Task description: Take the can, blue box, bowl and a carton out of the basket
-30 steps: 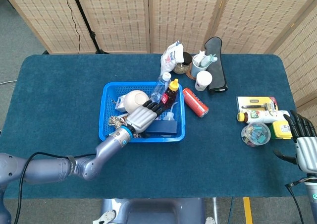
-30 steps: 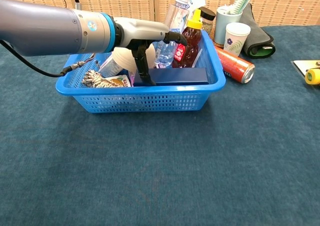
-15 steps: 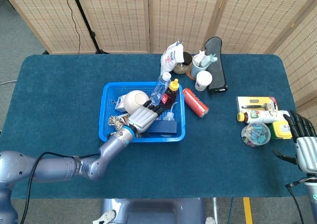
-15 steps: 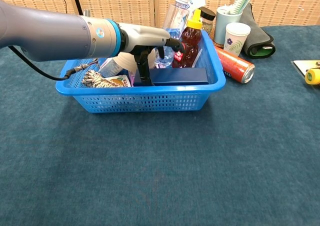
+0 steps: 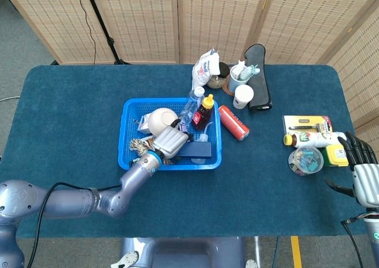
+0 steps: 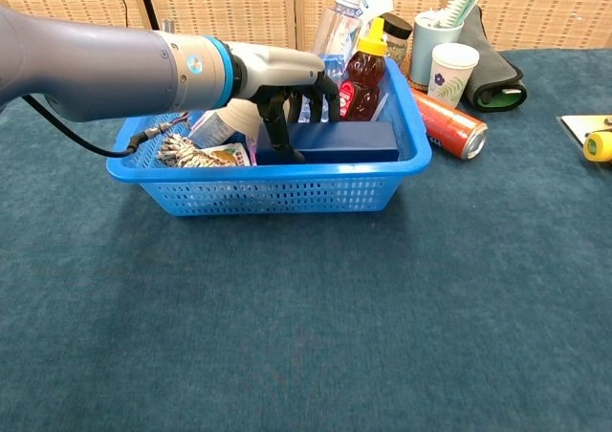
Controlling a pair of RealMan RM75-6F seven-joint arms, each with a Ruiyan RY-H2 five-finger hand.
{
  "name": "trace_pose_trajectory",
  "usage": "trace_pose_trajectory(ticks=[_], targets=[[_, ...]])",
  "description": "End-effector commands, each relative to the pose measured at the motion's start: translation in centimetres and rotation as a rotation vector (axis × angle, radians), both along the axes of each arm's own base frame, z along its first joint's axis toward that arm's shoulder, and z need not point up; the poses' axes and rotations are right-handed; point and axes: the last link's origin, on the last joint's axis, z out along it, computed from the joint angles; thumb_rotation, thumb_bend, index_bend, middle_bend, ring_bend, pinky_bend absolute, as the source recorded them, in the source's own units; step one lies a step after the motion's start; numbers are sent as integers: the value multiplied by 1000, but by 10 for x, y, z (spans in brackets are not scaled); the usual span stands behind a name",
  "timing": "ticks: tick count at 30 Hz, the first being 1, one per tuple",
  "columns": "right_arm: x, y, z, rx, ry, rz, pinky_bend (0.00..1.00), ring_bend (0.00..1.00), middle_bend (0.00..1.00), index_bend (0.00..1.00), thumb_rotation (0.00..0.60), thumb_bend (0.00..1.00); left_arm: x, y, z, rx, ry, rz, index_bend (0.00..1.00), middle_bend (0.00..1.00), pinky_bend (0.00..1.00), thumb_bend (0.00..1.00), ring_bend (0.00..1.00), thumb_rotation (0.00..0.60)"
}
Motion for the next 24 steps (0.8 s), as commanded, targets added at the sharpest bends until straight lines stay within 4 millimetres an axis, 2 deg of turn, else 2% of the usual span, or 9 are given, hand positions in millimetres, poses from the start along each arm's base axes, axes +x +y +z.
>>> trace_pose_trajectory(ticks=[1,4,7,11,14,16,19,23,24], targets=[[0,0,0,-1,0,1,72,0,0,0,600,0,2,1,7,15,-37,0,476,406,0,415,451,600],[0,0,0,-1,-1,1,72,0,0,0,600,0,4,1,15,23,-71,-6,477,406,0,415,450,600],[1,0,-1,1,-2,0,72,0,0,0,600,0,9,-1,30,38,-119,-22,477,406,0,416,448,600],[1,1,0,1,-3,0,72,0,0,0,600,0,13,-4,58,63,-172,-43,476,406,0,416,447,600],[1,1,0,3,-7,1,72,0,0,0,600,0,9,-2,80,111,-186,-53,477,406,0,416,447,600],[2,2,0,4,-9,2,72,0,0,0,600,0,2,1,96,148,-183,-49,476,406,0,416,447,600],[3,2,0,7,-13,7,72,0,0,0,600,0,-21,9,120,208,-160,-8,476,406,0,416,447,600],[5,3,0,8,-18,13,72,0,0,0,600,0,-62,16,145,263,-125,56,477,406,0,416,445,600],[5,4,0,9,-20,14,73,0,0,0,600,0,-77,18,152,280,-111,82,476,406,0,415,444,600]])
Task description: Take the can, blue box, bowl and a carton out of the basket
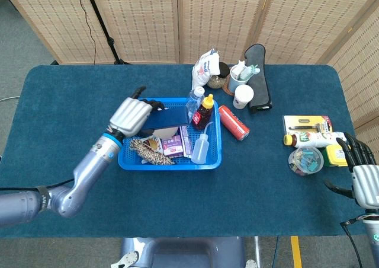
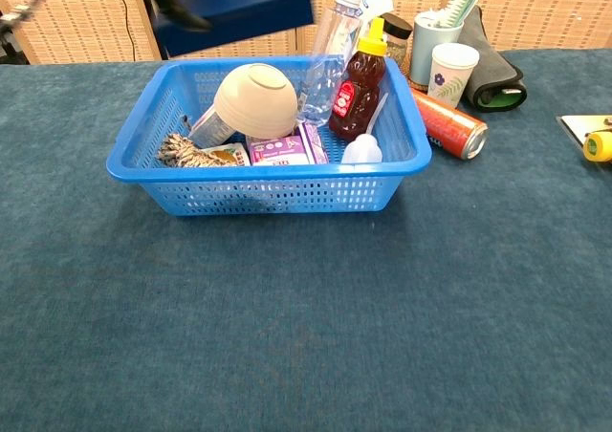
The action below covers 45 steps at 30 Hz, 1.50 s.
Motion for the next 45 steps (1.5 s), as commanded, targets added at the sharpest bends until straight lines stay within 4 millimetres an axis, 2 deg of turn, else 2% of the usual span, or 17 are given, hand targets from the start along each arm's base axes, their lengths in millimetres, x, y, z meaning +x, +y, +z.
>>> trace_pose_trajectory(ticks=[1,2,3,9,13,20,22,24,26,32,37,41,45], targets=[[0,0,0,2,-2,1,73,0,0,0,600,0,-43,5,22,42,29,75,476,406,0,415,444,600],[1,0,0,3,-3,1,74,0,0,0,600,0,-56,6,26,52,40,98,476,406,0,415,444,600],[2,0,-1,8,-7,4,74,0,0,0,600,0,-83,8,34,69,67,150,477,406,0,414,444,600],[6,-1,-6,24,-14,14,77,0,0,0,600,0,-149,9,34,52,85,275,475,406,0,414,438,600],[7,-2,-8,32,-16,16,78,0,0,0,600,0,-175,19,24,24,87,356,473,406,0,413,430,600],[6,-4,-9,32,-15,5,78,0,0,0,600,0,-190,28,-1,-9,107,401,444,402,0,413,408,600],[5,-4,-9,31,-15,4,78,0,0,0,600,0,-192,29,-10,-20,94,417,344,314,0,403,314,600],[4,-3,-8,32,-17,1,78,0,0,0,600,0,-190,28,-19,-47,72,425,95,83,0,343,85,600],[4,-3,-8,32,-17,0,78,0,0,0,600,0,-187,28,-18,-48,54,413,0,0,0,281,0,600],[3,-3,-4,22,-23,-1,78,0,0,0,600,0,-170,21,-1,-21,26,313,0,0,0,209,0,600],[3,-2,-2,15,-30,0,78,0,0,0,600,0,-143,6,10,-24,17,203,0,0,0,141,0,600],[3,-2,-1,12,-34,2,78,0,0,0,600,0,-117,-1,11,-30,-5,133,0,0,0,136,0,600],[3,-2,0,13,-38,3,78,0,0,0,600,0,-93,-6,3,-55,-19,72,0,0,0,136,0,600]])
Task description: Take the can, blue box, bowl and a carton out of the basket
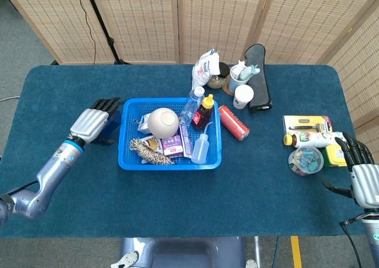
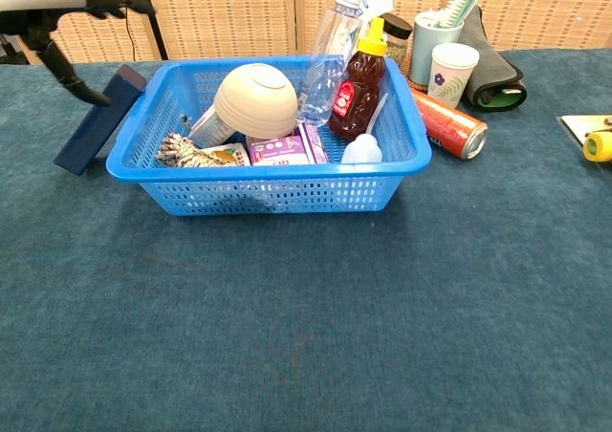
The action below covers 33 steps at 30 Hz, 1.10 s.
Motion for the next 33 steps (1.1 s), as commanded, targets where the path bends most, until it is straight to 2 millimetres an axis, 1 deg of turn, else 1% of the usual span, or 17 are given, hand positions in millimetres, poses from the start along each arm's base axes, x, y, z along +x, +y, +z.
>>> trace_pose_trajectory(ticks=[1,3,5,7,9,13,21,24,28,30,33], targets=[[0,0,0,1,-1,1,78,0,0,0,600,0,25,-2,-4,-4,-7,-70,0,0,0,136,0,600],[0,0,0,1,-2,0,78,0,0,0,600,0,42,-2,-14,-25,-16,-100,0,0,0,136,0,600],[-1,0,1,0,-4,-2,78,0,0,0,600,0,50,-2,-19,-35,-24,-105,0,0,0,136,0,600],[-1,0,2,-2,-6,-4,78,0,0,0,600,0,55,-1,-22,-33,-21,-108,0,0,0,136,0,600],[-2,0,2,-3,-7,-5,78,0,0,0,600,0,56,-1,-23,-26,-12,-105,0,0,0,136,0,600],[-3,1,2,1,-8,-7,78,0,0,0,600,0,46,4,-22,10,7,-69,0,0,0,136,0,600],[-2,2,4,-8,-10,-3,79,0,0,0,600,0,24,25,-23,38,2,36,0,0,0,136,0,600],[-3,2,6,-18,-10,-6,79,0,0,0,600,0,9,33,-17,61,4,80,0,0,0,136,0,600],[-4,0,3,-7,-10,-16,80,0,0,0,600,0,-6,40,-11,81,27,99,0,0,0,136,0,600],[-3,0,0,4,-9,-10,80,0,0,0,600,0,-10,47,-15,92,24,111,0,0,0,136,0,600],[-3,0,-1,7,-10,-11,80,0,0,0,600,0,-13,54,-21,94,20,113,0,0,0,136,0,600]])
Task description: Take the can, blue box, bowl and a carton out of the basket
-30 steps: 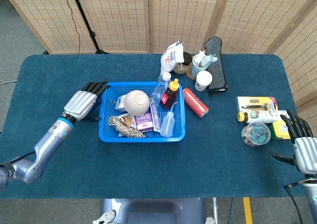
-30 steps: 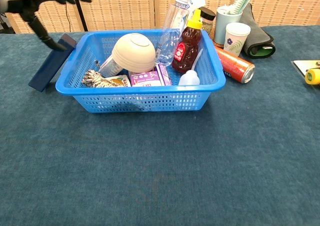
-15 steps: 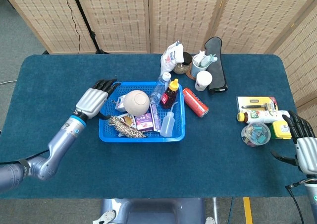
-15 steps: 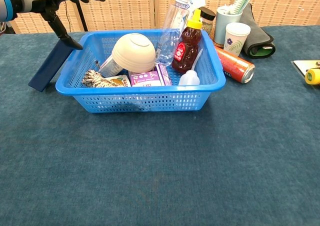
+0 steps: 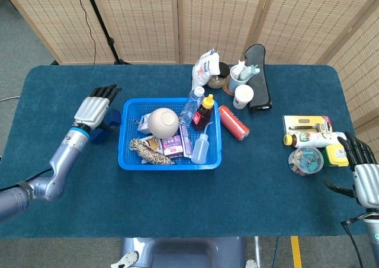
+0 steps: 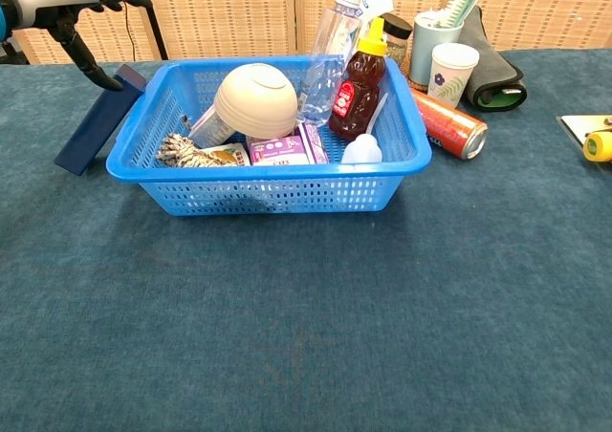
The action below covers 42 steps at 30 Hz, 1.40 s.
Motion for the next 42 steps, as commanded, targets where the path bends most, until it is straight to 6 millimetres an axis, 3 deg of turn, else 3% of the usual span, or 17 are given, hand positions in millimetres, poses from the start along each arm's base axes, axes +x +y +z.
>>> trace_pose_trajectory(ticks=[1,5,12,17,28,36,42], targets=[[0,0,-1,2,1,-1,80,0,0,0,600,0,-4,8,-11,-5,-9,7,0,0,0,136,0,600],[-1,-1,-3,10,8,-9,80,0,0,0,600,0,-5,19,-17,14,-14,2,0,0,0,136,0,600],[-2,-3,-5,15,11,-14,80,0,0,0,600,0,-17,36,-4,115,-21,9,0,0,0,136,0,600],[-2,-2,-4,11,9,-11,80,0,0,0,600,0,-9,32,4,105,-67,-39,0,0,0,136,0,600],[-3,-3,-2,8,4,-14,80,0,0,0,600,0,46,-15,-19,-126,-44,-217,0,0,0,136,0,600],[-3,-3,-1,7,0,-15,80,0,0,0,600,0,76,-20,-45,-172,-12,-246,0,0,0,136,0,600],[-6,-4,1,2,-6,-27,80,0,0,0,600,0,102,-14,-79,-188,116,-278,0,0,0,136,0,600]])
